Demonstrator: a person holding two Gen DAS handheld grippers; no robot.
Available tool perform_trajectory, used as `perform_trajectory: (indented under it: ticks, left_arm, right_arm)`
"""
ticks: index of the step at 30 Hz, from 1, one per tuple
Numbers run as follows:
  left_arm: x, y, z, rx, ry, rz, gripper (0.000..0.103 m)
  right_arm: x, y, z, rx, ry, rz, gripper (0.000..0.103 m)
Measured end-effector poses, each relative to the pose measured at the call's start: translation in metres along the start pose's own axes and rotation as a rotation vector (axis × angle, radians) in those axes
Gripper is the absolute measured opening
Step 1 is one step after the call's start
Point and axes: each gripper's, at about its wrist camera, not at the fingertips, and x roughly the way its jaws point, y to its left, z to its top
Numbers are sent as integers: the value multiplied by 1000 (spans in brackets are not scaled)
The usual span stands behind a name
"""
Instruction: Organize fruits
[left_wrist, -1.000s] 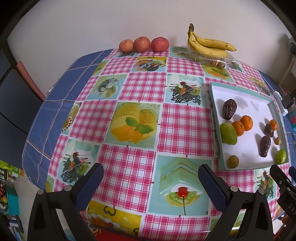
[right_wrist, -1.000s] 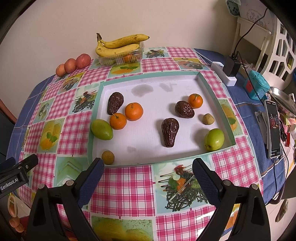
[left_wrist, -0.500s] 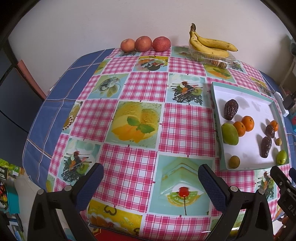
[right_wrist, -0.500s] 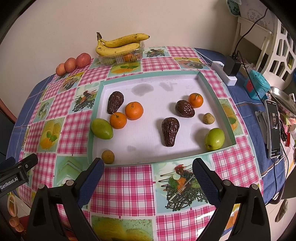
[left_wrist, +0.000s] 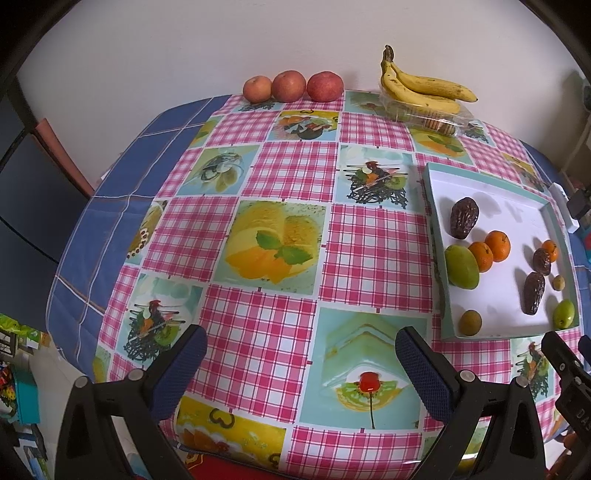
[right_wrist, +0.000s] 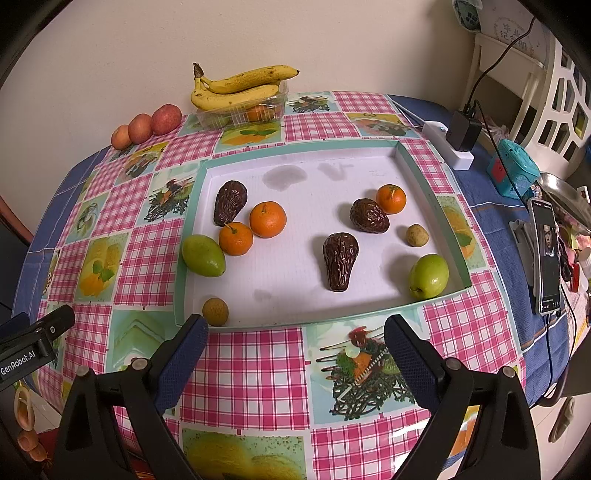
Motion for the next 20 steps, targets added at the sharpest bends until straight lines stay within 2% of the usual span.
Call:
perform_trajectory:
  ticks: [20]
  left_arm:
    - [-2,-2,0,18,-8,6,103]
  right_arm:
    - [1,0,0,0,1,0,96]
